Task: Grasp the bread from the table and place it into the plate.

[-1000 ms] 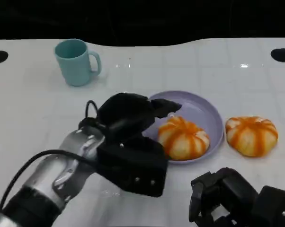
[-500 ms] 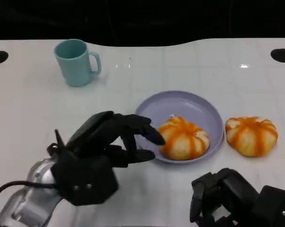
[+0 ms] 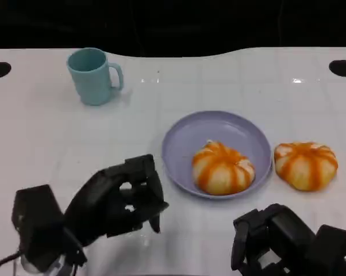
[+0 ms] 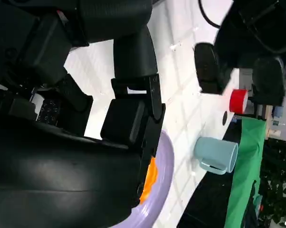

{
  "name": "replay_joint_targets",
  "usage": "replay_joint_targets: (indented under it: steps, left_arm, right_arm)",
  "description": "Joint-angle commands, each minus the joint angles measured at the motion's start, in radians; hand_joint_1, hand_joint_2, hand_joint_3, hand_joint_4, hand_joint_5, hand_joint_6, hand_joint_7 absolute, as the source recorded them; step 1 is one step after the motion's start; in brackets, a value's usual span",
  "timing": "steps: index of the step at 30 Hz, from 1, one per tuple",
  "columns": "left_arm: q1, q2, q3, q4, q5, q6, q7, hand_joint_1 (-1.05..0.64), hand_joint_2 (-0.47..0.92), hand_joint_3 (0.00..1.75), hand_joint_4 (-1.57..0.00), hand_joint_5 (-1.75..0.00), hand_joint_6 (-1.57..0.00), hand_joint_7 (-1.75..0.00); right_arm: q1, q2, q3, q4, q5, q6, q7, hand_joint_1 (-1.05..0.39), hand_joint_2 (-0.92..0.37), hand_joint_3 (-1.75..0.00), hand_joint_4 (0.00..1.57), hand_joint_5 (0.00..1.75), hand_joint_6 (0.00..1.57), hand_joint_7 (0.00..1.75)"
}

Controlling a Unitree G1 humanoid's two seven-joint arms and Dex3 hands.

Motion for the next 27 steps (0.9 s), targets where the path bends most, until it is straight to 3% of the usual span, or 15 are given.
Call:
replay_joint_targets:
  steps: [1,12,27]
  left_arm:
    - [0.064,-0.007,0.024,-0.052,-0.056,0.092,-0.038,-0.65,0.92,0.32,-0.75,-1.75,-0.54,-1.75]
    - [0.111,-0.059,0.067,-0.038,-0.156,0.197,-0.16,-0.62,0.92,0.28,-0.76,-1.75,-0.53,-1.75]
    - [0.116,-0.096,0.101,-0.038,-0.175,0.294,-0.187,-0.67,0.92,0.23,-0.82,-1.75,-0.59,-1.75]
  right_arm:
    - [0.01,-0.015,-0.006,-0.01,-0.006,-0.004,-0.004,-1.05,-0.13,-1.38,1.54,1.31,1.57,1.1]
    - [-0.007,-0.01,-0.013,0.036,0.016,-0.043,0.011,-1.05,-0.12,-1.39,1.52,1.31,1.57,1.07]
    - [-0.009,-0.022,-0.014,0.041,0.008,-0.056,0.007,-1.05,-0.12,-1.4,1.52,1.32,1.57,1.07]
